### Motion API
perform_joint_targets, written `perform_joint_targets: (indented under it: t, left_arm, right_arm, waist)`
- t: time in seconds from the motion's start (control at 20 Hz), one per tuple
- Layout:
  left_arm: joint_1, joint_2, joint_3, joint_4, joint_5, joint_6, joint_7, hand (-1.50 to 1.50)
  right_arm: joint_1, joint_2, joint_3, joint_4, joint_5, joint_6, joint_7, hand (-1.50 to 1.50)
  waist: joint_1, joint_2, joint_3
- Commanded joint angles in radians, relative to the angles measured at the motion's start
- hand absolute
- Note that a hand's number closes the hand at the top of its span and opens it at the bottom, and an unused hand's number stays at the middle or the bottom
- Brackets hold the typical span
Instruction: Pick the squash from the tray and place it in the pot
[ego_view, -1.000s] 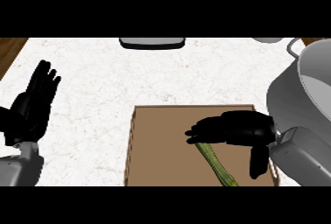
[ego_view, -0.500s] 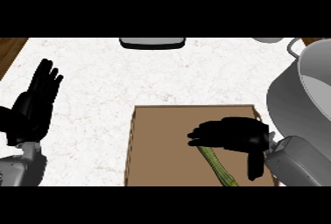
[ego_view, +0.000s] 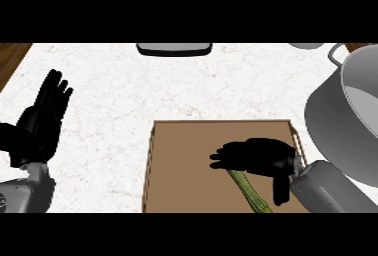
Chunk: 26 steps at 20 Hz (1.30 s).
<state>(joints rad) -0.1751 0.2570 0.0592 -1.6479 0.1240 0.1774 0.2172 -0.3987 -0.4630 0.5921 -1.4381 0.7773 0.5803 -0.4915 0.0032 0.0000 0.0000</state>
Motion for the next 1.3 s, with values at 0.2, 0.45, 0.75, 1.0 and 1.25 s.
perform_joint_targets:
  t: [0.2, 0.45, 0.75, 1.0, 1.25]
  left_arm:
    - [-0.025, -0.008, 0.030, -0.019, -0.021, -0.015, 0.038, 0.00]
    - [-0.077, -0.017, 0.054, 0.102, -0.001, -0.039, -0.026, 0.00]
    - [0.033, -0.067, -0.007, -0.060, -0.060, 0.006, 0.023, 0.00]
    - [-0.078, -0.041, 0.033, 0.091, -0.052, -0.025, -0.003, 0.00]
    - [0.009, -0.025, 0.071, 0.021, -0.047, -0.006, -0.001, 0.00]
  right_arm:
    - [0.013, 0.104, -0.029, 0.091, 0.111, 0.017, -0.040, -1.50]
    - [-0.005, 0.090, 0.055, 0.092, 0.185, -0.092, -0.160, 1.50]
    - [-0.002, 0.093, 0.025, 0.142, 0.218, -0.129, -0.222, 1.50]
    - [-0.026, 0.092, 0.014, 0.193, 0.222, -0.157, -0.267, 1.50]
    - [0.209, 0.140, -0.103, -0.012, 0.184, -0.145, 0.157, 1.50]
  waist:
    - [0.000, 0.000, 0.000]
    - [-0.004, 0.001, 0.000]
    - [0.002, -0.001, 0.000]
    - [-0.003, 0.002, 0.000]
    - [-0.071, -0.016, -0.003]
